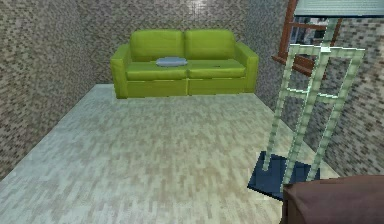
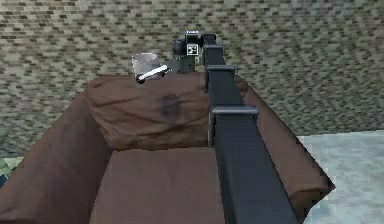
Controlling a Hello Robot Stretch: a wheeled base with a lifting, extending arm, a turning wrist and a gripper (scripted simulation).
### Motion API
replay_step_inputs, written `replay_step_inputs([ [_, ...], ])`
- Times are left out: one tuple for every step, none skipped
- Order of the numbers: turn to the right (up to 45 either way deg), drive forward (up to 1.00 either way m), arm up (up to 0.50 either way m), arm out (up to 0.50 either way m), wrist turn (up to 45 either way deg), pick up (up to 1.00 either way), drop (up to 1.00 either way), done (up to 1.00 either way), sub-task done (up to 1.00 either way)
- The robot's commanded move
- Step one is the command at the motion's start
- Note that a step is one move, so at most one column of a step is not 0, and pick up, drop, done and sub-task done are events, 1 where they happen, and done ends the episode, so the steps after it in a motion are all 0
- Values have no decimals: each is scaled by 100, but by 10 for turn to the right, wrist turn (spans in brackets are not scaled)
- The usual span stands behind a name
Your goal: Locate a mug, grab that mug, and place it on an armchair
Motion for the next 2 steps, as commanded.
replay_step_inputs([
  [0, 0, 0, 0, 330, 0, 0, 0, 0],
  [0, 0, -34, 0, 0, 0, 0, 0, 0],
])
